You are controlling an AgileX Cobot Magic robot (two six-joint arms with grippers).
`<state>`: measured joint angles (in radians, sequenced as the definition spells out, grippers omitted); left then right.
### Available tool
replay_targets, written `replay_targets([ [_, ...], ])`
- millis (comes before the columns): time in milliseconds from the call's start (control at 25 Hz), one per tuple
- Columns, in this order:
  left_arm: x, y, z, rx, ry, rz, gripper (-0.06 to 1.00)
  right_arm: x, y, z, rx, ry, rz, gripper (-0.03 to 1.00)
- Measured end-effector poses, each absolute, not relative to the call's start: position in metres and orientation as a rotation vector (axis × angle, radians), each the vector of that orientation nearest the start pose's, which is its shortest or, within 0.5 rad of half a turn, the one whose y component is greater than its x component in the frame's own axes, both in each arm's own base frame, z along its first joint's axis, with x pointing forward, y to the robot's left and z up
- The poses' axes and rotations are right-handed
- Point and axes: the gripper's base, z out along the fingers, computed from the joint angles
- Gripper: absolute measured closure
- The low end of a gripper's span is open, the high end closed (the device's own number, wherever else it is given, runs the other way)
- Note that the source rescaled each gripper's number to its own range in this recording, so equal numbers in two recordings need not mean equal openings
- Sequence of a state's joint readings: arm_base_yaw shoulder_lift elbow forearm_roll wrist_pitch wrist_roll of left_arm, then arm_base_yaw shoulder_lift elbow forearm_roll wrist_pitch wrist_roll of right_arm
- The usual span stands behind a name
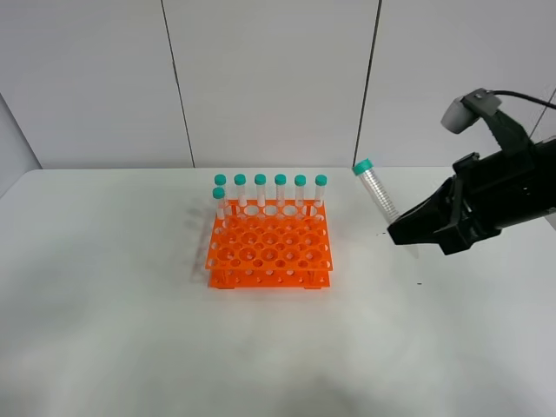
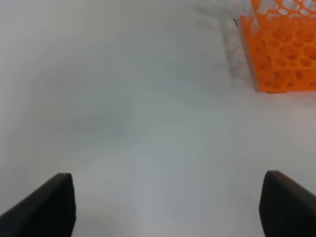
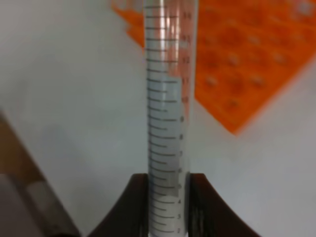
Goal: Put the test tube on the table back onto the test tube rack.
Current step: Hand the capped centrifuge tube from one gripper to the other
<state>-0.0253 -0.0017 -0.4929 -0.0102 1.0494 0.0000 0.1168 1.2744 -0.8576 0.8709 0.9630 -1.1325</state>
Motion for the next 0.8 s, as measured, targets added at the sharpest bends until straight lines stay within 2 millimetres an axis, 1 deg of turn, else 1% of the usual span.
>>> replay_targets([
  [80, -0.004, -0.001, 0.276, 0.026, 2.038, -0.028, 0.04, 0.228, 0.087, 0.279, -0.981, 2.216, 0.758, 0.96],
  [200, -0.004, -0.001, 0.276, 0.026, 2.038, -0.028, 0.04, 0.227, 0.093, 0.279, -1.008, 2.198, 0.772, 0.96],
  [360, -0.004, -0.001, 0.276, 0.026, 2.038, -0.028, 0.04, 0.218, 0.12, 0.279, -1.098, 2.158, 0.778, 0.96],
  [520, -0.004, -0.001, 0.276, 0.026, 2.038, -0.028, 0.04, 0.219, 0.134, 0.274, -1.08, 2.171, 0.711, 0.96],
  [640, -0.004, -0.001, 0.277, 0.026, 2.033, -0.028, 0.04, 0.22, 0.142, 0.265, -1.112, 2.202, 0.732, 0.96],
  [720, -0.003, -0.001, 0.283, 0.026, 2.034, -0.033, 0.04, 0.219, 0.149, 0.259, -1.154, 2.21, 0.746, 0.96],
  [800, 0.003, -0.004, 0.295, 0.027, 2.046, -0.069, 0.04, 0.216, 0.157, 0.256, -1.208, 2.191, 0.75, 0.96],
])
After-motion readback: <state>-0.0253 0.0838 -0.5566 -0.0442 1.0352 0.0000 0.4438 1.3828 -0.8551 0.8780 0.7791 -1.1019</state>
